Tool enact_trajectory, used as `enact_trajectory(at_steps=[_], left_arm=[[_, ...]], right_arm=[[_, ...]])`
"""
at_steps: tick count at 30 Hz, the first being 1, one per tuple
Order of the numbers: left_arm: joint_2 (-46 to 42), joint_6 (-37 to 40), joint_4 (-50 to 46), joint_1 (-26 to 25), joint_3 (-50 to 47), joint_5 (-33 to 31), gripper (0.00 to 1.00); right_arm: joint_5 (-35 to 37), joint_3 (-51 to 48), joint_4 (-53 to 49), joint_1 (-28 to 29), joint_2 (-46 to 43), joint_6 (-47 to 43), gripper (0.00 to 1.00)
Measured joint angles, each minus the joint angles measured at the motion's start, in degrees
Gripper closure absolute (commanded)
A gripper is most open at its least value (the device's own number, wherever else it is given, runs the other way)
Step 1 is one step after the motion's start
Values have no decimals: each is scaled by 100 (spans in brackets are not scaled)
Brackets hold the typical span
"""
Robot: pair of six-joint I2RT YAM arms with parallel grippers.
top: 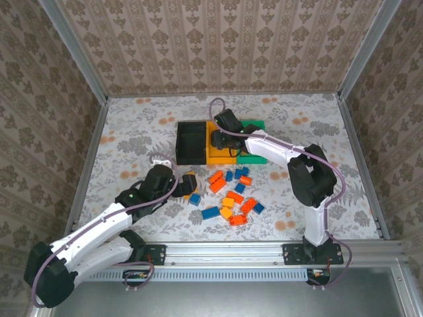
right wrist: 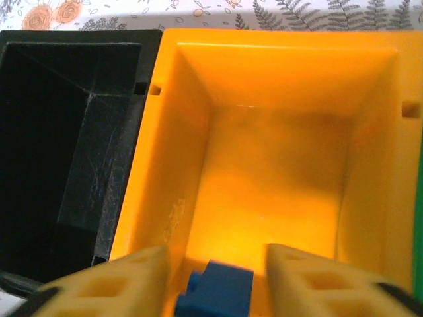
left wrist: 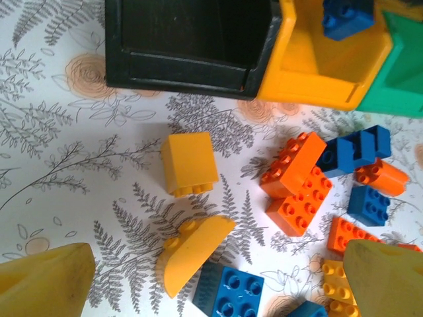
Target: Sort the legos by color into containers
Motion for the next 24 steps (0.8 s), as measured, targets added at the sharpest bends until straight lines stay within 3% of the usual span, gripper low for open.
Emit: enact_trajectory(at_steps=[3, 7, 11, 19, 24], left_arm=[[177, 0, -11, 0, 0, 11, 2], [428, 7, 17, -2, 0, 120, 2], [844, 94, 0, -111, 101, 227, 8], [2100, 501, -214, -1019, 1071, 52, 20], [2498, 542, -590, -1241, 1379, -282, 21]], right_arm=[[17, 109, -17, 0, -11, -11, 37], [17, -35, -42, 0, -195, -9, 35], [0, -835, 4, 0, -970, 20, 35], [13, -2632, 212, -13, -2651, 280, 35], [17, -3344, 208, -79, -3145, 428, 34]])
